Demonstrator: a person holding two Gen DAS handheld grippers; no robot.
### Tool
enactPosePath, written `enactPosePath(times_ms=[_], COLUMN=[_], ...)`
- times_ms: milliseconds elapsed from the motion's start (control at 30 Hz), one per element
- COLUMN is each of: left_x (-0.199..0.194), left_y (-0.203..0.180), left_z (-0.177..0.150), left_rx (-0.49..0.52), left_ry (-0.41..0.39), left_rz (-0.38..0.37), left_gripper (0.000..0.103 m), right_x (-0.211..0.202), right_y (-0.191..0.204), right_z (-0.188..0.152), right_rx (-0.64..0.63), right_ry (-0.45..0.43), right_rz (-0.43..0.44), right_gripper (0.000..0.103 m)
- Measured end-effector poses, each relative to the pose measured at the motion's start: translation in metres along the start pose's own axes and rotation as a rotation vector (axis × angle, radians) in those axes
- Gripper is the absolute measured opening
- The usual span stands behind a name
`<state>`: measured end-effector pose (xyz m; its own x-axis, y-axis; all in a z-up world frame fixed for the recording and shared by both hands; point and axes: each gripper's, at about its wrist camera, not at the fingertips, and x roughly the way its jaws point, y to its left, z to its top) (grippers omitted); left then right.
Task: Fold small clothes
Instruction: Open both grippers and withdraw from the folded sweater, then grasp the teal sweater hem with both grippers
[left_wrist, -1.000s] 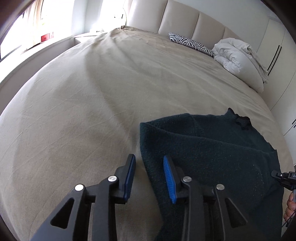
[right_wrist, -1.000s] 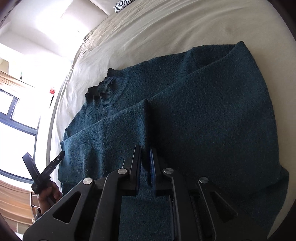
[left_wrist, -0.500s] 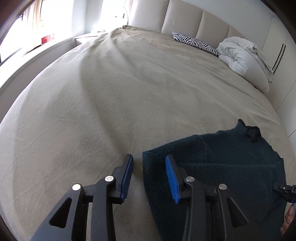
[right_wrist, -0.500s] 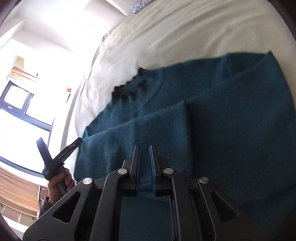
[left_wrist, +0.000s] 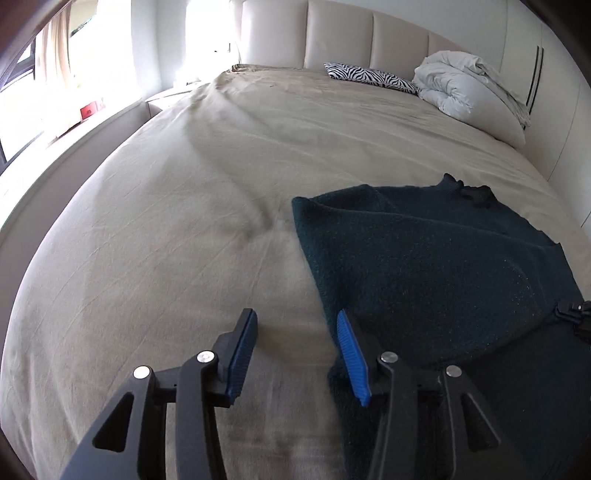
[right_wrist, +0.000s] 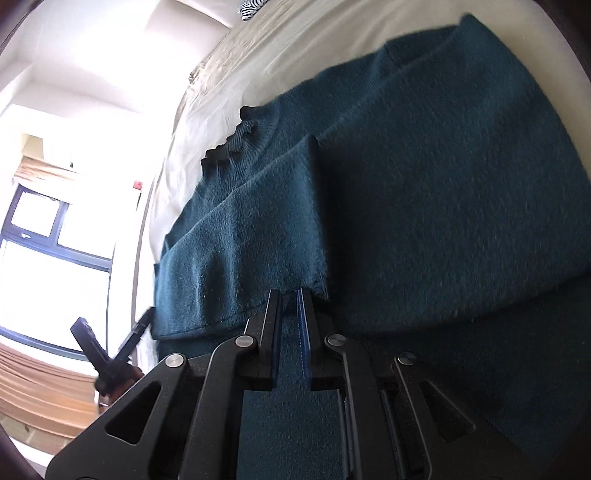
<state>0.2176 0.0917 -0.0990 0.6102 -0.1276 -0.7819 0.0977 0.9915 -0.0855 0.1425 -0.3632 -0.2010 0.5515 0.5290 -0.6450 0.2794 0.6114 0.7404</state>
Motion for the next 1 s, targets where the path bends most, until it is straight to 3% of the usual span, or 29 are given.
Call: enactPosePath(times_ms=[133, 267, 333, 367, 400, 467, 667, 1000], left_x=[-0.034, -0.078, -0.098, -0.106, -0.111, -0.122, -0.142, -0.164], left_y=[0.024, 0.032, 0.034, 0.034, 0.032, 0.029, 0.026, 0.023], left_z=[-0.022, -0.059, -0.082, -0.093, -0.103, -0.125, -0.175, -0.208], left_rx=[-0.091, -0.080, -0.103, -0.108, -0.105, -0.106, -0.151, -0.145], left_ry=[0.002, -0.002, 0.004, 0.015, 0.031, 0.066, 0.163, 0.266], left_rz=[-0.010, -0.046, -0.072, -0.097, -0.117, -0.139, -0.209, -0.295], left_gripper=[0.050, 0.066, 0.077, 0.078, 0.078, 0.078, 0.078, 0.078], right_x=[-0.047, -0.112, -0.146, -0.159, -0.175, -0.202, -0.245, -0.250], right_y=[0.008, -0.001, -0.010, -0.014, -0.020, -0.034, -0.066, -0.096], right_z=[-0.028, -0.066, -0.088, -0.098, -0.111, -0.131, -0.173, -0.217], right_rx=[-0.063, -0.094, -0.102, -0.100, -0.096, -0.087, -0.043, 0.031], right_ry=[-0.064, -0.146, -0.193, -0.214, -0.240, -0.280, -0.249, -0.136], right_rz=[-0.056, -0.094, -0.122, -0.141, -0.166, -0.203, -0.235, -0.231], right_gripper=[0.009, 0.009, 0.018, 0.030, 0.049, 0.059, 0.059, 0.056])
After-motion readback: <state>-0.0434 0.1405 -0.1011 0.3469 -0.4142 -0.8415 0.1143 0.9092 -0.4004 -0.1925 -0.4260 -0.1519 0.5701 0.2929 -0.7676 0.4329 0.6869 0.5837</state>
